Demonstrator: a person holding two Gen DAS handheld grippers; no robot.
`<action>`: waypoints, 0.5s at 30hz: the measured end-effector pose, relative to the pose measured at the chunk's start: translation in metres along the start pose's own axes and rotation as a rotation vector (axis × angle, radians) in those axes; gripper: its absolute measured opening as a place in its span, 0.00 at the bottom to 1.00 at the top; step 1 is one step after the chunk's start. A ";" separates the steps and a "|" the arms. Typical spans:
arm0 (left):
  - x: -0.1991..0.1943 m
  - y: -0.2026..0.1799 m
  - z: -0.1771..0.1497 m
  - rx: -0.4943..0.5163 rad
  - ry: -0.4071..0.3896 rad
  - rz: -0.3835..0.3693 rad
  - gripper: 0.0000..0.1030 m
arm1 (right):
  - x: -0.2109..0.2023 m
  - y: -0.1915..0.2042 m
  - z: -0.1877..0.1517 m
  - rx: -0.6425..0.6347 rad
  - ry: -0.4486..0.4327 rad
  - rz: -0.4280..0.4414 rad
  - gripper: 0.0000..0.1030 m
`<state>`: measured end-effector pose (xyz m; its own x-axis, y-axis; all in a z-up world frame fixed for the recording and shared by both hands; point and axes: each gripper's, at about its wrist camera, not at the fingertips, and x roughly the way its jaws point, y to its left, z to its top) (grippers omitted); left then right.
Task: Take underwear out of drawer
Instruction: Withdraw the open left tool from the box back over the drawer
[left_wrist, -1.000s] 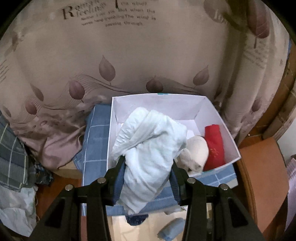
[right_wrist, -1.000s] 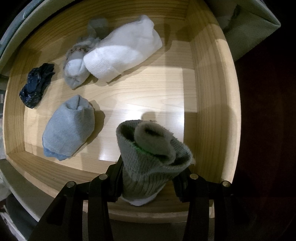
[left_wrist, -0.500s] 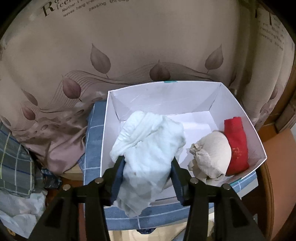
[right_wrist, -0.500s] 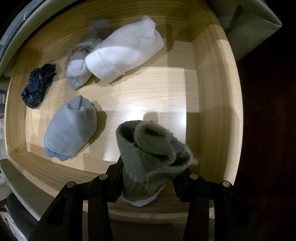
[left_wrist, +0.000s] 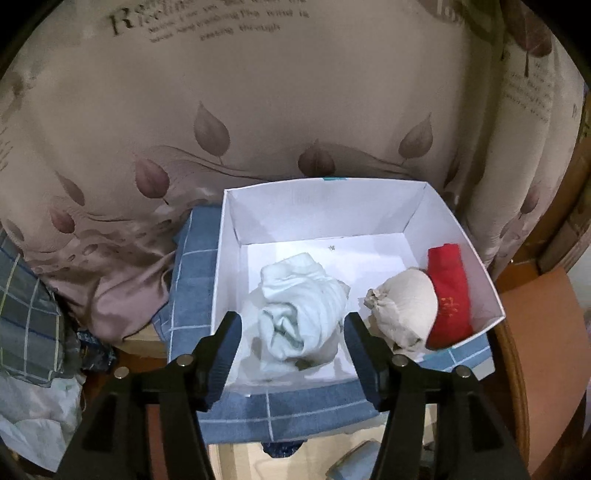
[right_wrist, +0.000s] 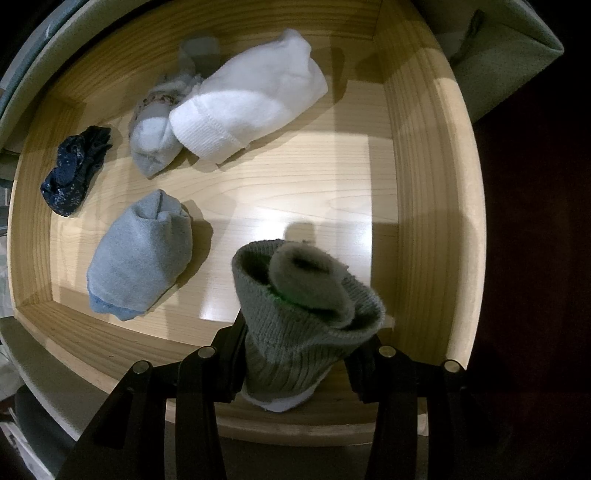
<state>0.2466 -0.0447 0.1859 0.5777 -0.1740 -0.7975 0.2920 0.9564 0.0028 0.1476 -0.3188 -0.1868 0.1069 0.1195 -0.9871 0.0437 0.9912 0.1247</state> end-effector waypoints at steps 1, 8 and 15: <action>-0.007 0.002 -0.004 -0.001 -0.005 -0.005 0.57 | 0.000 0.000 0.000 0.000 0.001 -0.001 0.41; -0.032 0.017 -0.042 -0.011 0.001 -0.020 0.57 | 0.004 0.006 0.001 0.003 0.007 -0.010 0.41; -0.018 0.031 -0.116 -0.033 0.060 0.042 0.57 | 0.005 0.010 0.001 0.002 0.011 -0.016 0.41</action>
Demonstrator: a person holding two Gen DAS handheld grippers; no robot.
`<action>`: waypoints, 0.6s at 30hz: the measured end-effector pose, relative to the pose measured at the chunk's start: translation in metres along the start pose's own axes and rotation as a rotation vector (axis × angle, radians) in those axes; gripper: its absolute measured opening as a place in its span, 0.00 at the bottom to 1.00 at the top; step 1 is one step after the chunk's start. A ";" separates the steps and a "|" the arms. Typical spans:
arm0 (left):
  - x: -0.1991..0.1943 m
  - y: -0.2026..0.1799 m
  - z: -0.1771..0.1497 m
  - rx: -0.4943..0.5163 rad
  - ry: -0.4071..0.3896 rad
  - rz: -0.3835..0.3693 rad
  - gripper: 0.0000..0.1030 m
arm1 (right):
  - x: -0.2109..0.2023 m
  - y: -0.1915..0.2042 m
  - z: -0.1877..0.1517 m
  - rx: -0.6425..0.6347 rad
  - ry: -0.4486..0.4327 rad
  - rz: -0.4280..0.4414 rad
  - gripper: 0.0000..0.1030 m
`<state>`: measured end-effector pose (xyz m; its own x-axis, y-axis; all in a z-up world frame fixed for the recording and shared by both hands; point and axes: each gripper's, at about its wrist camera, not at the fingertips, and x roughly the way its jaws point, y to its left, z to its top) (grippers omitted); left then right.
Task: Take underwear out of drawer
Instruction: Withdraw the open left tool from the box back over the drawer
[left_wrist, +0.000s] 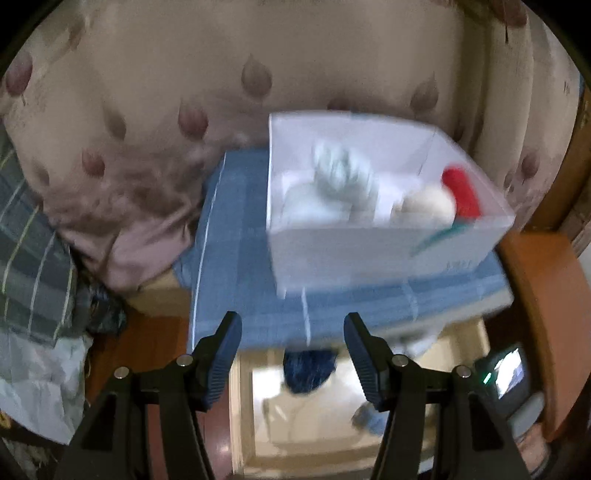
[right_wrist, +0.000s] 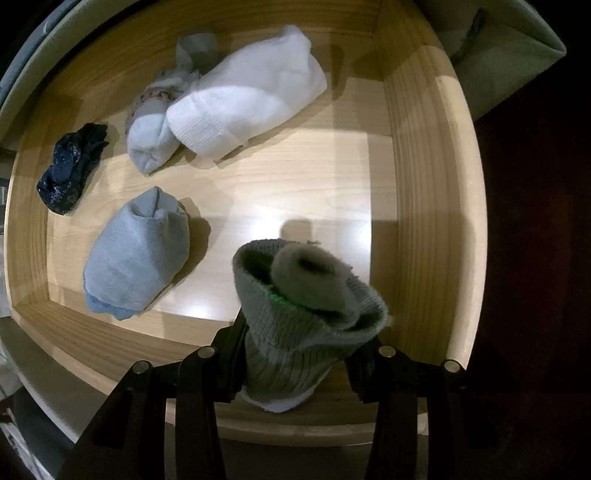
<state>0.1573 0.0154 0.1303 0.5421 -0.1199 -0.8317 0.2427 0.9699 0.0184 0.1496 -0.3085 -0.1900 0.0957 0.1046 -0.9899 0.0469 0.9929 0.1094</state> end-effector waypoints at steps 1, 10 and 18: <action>0.007 0.001 -0.011 -0.006 0.021 0.007 0.57 | 0.000 0.000 0.000 0.001 0.000 0.000 0.41; 0.061 0.002 -0.088 -0.104 0.159 0.018 0.57 | 0.002 0.003 0.000 -0.006 0.006 -0.010 0.41; 0.084 -0.006 -0.116 -0.138 0.194 0.045 0.57 | 0.002 0.004 0.000 -0.005 0.004 -0.009 0.41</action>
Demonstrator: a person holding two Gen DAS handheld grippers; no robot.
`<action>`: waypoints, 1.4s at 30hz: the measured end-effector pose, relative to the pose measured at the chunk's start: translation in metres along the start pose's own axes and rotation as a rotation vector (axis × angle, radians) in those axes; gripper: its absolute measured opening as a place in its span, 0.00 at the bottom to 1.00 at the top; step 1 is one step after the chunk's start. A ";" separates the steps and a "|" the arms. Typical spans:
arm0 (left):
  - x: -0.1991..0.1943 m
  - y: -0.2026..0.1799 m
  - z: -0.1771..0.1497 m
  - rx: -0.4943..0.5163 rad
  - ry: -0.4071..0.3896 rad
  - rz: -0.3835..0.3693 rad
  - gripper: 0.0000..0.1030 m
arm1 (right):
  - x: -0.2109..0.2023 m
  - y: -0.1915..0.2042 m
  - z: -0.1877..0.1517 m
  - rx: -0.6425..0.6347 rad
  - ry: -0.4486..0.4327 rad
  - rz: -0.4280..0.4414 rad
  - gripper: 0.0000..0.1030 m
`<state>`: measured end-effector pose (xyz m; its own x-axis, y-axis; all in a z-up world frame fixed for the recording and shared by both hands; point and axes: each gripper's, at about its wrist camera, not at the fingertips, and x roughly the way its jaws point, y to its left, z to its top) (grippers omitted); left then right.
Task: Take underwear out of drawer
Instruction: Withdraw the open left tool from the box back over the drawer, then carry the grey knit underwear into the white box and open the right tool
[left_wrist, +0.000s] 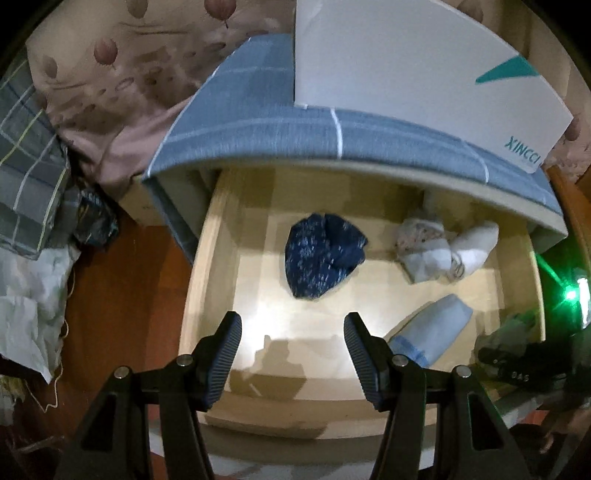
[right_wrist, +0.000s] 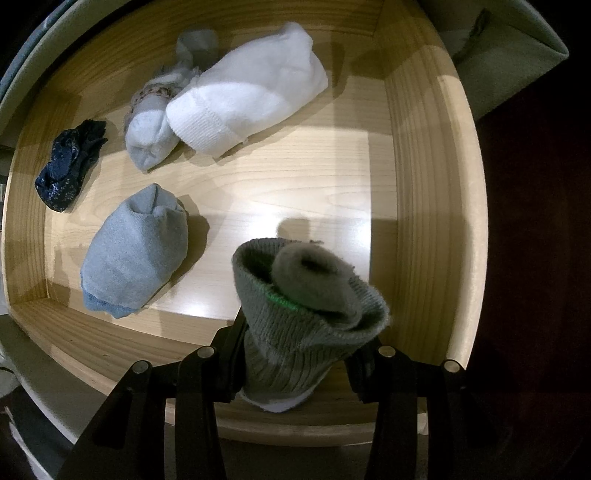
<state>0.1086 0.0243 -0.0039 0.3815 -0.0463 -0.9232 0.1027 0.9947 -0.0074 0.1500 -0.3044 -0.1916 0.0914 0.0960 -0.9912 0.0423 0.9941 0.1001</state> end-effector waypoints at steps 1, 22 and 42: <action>0.003 0.001 -0.003 -0.008 0.003 0.002 0.57 | 0.001 0.001 0.000 0.001 -0.001 0.001 0.41; 0.008 0.015 -0.011 -0.072 -0.022 0.029 0.57 | -0.020 -0.004 -0.003 0.012 -0.083 0.009 0.31; 0.006 0.024 -0.011 -0.124 -0.048 -0.017 0.57 | -0.070 -0.011 -0.015 0.016 -0.245 0.072 0.30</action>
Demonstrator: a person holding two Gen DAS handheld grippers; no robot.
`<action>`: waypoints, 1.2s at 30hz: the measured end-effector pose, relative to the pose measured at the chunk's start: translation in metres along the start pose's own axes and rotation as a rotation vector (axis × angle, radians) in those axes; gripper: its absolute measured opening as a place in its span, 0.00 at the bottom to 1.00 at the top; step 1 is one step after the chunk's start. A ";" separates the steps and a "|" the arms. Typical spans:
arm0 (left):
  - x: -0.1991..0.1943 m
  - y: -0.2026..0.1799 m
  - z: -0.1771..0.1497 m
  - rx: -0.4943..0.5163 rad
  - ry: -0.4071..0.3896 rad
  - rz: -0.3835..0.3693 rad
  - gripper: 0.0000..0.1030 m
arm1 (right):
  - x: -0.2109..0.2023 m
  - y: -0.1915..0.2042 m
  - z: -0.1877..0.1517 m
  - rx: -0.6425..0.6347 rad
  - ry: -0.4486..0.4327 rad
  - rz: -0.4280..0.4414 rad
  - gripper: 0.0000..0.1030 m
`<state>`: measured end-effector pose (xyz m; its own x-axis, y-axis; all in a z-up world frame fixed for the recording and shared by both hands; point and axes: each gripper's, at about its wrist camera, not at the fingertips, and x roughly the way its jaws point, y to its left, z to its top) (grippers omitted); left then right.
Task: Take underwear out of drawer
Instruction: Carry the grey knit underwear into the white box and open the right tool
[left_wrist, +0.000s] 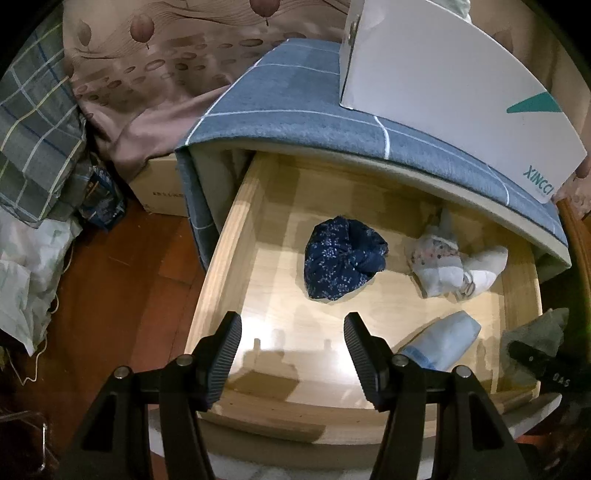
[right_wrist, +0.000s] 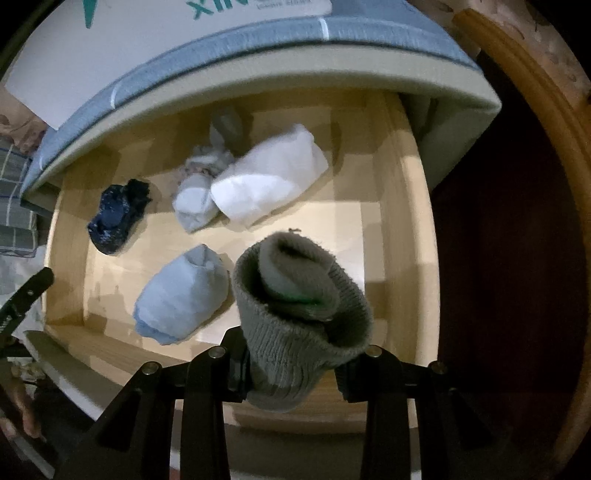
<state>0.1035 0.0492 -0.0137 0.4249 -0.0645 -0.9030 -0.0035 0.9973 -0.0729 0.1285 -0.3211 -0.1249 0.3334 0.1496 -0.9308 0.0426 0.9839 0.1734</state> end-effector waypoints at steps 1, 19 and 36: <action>0.000 0.000 0.000 -0.002 0.000 -0.003 0.57 | -0.005 0.001 0.001 -0.009 -0.009 -0.007 0.30; 0.000 0.002 -0.001 -0.006 0.004 0.001 0.57 | -0.087 0.012 0.033 -0.046 -0.141 0.024 0.30; 0.002 0.001 -0.001 -0.005 0.005 0.007 0.57 | -0.174 0.030 0.083 -0.079 -0.308 0.016 0.31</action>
<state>0.1033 0.0500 -0.0156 0.4207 -0.0574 -0.9054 -0.0107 0.9976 -0.0682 0.1503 -0.3257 0.0690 0.6036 0.1408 -0.7848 -0.0347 0.9880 0.1506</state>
